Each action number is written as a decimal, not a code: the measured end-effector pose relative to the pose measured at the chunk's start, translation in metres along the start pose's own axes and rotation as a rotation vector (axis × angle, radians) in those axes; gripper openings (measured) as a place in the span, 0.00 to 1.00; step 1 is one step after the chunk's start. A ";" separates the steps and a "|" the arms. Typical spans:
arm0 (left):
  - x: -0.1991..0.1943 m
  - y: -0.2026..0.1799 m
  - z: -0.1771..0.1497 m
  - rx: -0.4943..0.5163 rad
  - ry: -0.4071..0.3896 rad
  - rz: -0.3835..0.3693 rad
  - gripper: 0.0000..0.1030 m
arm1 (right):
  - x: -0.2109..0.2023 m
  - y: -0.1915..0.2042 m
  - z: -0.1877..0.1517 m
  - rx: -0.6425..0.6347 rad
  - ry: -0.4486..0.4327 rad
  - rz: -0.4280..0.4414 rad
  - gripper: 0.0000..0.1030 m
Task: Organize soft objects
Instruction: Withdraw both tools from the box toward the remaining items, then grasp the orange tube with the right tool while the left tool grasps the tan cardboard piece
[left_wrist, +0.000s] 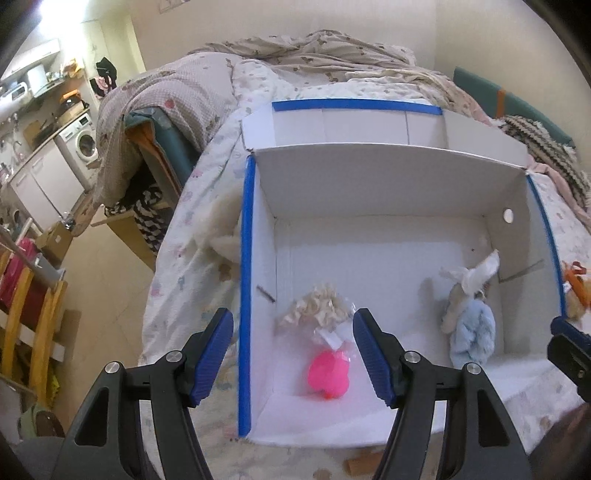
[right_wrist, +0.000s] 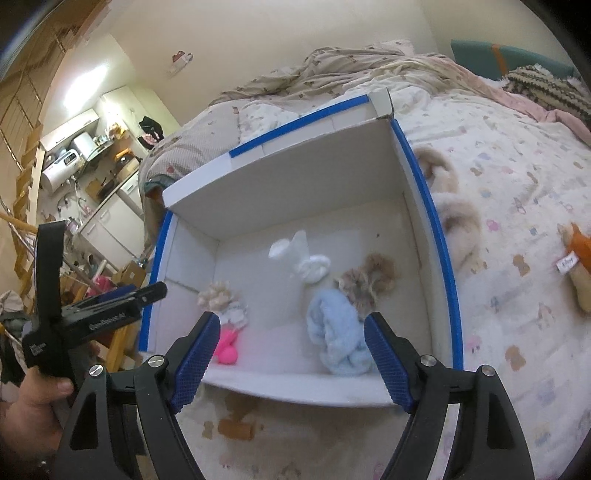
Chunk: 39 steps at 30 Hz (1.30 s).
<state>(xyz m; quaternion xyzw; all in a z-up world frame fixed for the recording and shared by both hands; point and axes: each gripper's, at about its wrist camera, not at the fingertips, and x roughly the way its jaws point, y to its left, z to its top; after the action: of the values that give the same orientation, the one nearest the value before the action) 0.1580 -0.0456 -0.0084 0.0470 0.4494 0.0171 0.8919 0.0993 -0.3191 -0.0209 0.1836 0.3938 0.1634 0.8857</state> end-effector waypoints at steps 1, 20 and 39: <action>-0.002 0.002 -0.003 -0.003 0.000 -0.001 0.63 | -0.001 0.001 -0.003 -0.002 0.004 -0.003 0.82; -0.010 0.049 -0.078 -0.123 0.046 -0.034 0.71 | 0.003 0.010 -0.047 0.015 0.103 -0.041 0.83; 0.013 0.050 -0.092 -0.181 0.165 -0.080 0.73 | 0.106 0.080 -0.118 -0.131 0.407 -0.021 0.71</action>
<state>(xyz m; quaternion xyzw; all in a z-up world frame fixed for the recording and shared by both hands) 0.0920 0.0113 -0.0684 -0.0530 0.5196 0.0259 0.8524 0.0654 -0.1792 -0.1257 0.0849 0.5549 0.2130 0.7997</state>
